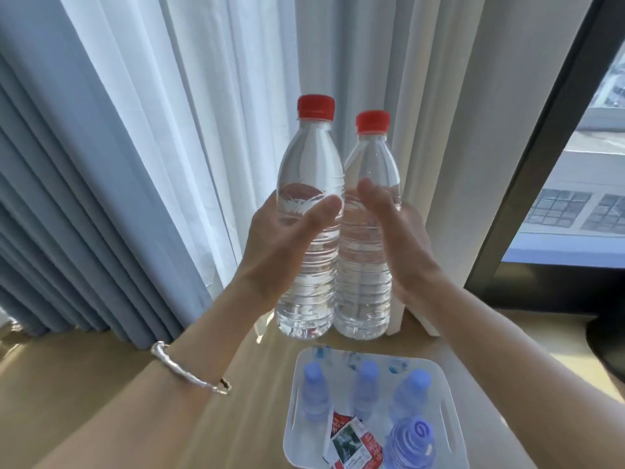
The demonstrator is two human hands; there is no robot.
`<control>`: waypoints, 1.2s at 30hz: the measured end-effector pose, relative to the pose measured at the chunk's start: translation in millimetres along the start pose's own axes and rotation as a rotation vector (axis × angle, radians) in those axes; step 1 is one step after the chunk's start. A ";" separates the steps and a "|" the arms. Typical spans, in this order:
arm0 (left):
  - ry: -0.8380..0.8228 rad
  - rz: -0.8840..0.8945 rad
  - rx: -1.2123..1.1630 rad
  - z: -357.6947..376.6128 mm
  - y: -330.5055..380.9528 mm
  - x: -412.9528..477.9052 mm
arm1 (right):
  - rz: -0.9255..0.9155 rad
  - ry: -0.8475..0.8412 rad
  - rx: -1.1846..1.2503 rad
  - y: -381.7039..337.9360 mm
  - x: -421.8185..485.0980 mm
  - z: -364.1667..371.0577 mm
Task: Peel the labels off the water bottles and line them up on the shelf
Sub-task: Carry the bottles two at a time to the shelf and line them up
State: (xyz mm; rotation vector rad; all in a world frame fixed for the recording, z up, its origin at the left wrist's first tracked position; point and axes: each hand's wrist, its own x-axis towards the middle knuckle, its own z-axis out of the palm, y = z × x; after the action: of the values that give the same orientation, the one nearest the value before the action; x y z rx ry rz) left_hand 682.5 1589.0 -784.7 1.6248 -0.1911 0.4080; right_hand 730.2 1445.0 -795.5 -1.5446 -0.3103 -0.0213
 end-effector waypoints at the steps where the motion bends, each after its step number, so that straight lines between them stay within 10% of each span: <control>1: 0.002 0.035 0.009 -0.9 16.3 12.1 | -0.032 0.001 0.000 -18.8 8.6 -0.2; 36: -0.004 0.466 0.056 -79.5 821.5 308.6 | -0.494 0.009 0.012 -872.6 167.5 31.5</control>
State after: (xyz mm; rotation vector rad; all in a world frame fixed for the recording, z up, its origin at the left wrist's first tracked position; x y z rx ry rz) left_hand 657.4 1621.4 95.5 1.6306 -0.5705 0.7700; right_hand 704.2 1476.4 92.6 -1.4233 -0.6766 -0.4117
